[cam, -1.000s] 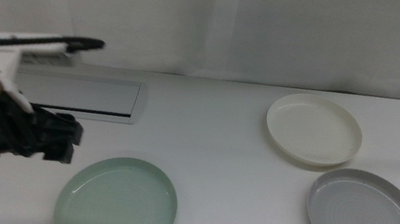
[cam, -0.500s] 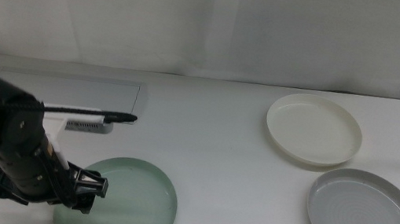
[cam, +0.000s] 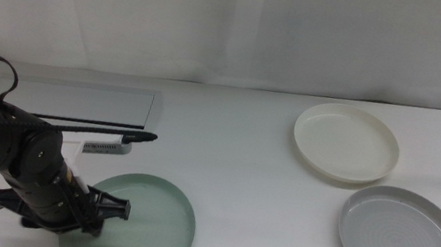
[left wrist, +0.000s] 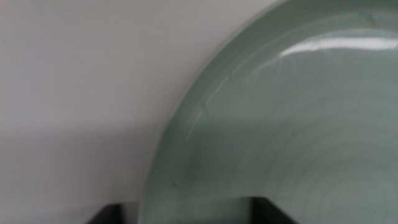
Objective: Stack the three bowls on top of each other.
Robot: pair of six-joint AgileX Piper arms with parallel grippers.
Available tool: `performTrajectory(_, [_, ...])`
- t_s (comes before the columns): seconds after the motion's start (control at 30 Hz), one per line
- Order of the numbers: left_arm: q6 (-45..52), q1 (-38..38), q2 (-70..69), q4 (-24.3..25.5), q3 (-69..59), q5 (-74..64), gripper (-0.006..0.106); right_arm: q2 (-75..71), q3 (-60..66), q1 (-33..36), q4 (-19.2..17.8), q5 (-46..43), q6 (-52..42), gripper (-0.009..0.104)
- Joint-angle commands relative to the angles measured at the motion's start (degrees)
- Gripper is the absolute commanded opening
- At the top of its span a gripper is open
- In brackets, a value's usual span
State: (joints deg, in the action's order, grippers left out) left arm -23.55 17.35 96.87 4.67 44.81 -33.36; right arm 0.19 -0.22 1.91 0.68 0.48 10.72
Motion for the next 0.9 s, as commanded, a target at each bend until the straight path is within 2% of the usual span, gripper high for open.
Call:
performTrajectory(0.0, [-1.1, 0.4, 1.8, 0.9, -0.5, 0.7, 0.044, -2.0, 2.3, -0.2, -0.2, -0.5, -0.2, 0.103])
performTrajectory(0.1, [-1.1, 0.4, 1.8, 0.9, -0.5, 1.4, -0.003, -2.0, 2.3, -0.2, -0.2, -0.5, -0.2, 0.103])
performTrajectory(0.5, [-1.3, 0.4, -0.8, 0.9, 1.1, 0.2, -0.003, -2.0, 2.3, -0.2, -0.2, -0.8, -0.2, 0.103])
performTrajectory(0.87, [1.4, 1.7, -12.2, -0.5, 14.2, -11.2, -0.003, -2.0, 2.3, -0.2, -0.2, -0.8, -0.2, 0.103])
